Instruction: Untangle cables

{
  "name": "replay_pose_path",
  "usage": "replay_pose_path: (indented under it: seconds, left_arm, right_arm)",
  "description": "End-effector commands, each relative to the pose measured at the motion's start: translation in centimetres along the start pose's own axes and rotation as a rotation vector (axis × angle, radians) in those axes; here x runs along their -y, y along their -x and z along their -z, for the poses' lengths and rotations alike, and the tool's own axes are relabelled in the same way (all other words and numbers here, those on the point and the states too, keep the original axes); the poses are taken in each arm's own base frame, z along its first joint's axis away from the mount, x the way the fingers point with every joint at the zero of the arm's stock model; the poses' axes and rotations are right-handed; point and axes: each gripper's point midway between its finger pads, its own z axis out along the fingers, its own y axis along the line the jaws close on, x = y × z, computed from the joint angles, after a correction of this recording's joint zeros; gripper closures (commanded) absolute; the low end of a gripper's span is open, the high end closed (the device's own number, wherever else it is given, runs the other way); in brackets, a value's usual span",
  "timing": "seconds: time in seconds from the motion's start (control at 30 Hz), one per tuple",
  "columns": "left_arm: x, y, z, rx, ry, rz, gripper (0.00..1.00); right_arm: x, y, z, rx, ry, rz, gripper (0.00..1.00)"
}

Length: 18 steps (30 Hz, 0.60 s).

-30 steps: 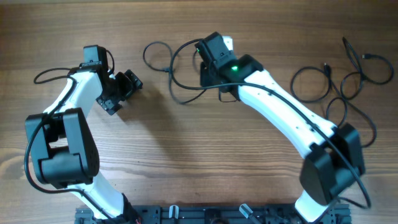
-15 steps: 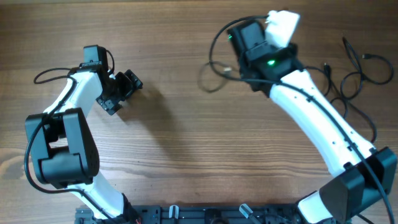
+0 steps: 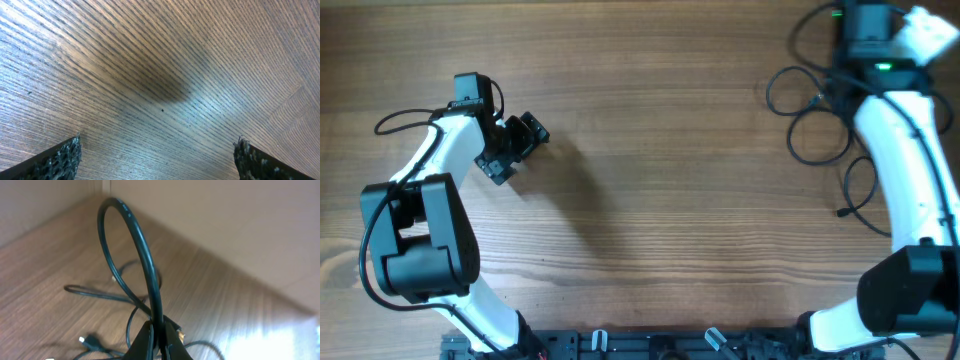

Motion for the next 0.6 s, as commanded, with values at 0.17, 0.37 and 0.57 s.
replay_pose_path:
  seconds: [0.17, 0.37, 0.57]
  left_arm:
    - [0.5, 0.5, 0.7, 0.028, -0.005, -0.011, 0.00]
    - [0.5, 0.5, 0.7, 0.028, -0.005, -0.011, 0.00]
    - [0.5, 0.5, 0.7, 0.028, -0.005, -0.012, 0.01]
  right_arm:
    - [-0.3, -3.1, -3.5, -0.346, 0.284, -0.163, 0.78]
    - [0.6, -4.5, -4.5, -0.390, 0.251, -0.094, 0.00]
    - [0.5, -5.5, -4.9, -0.421, 0.240, -0.075, 0.00]
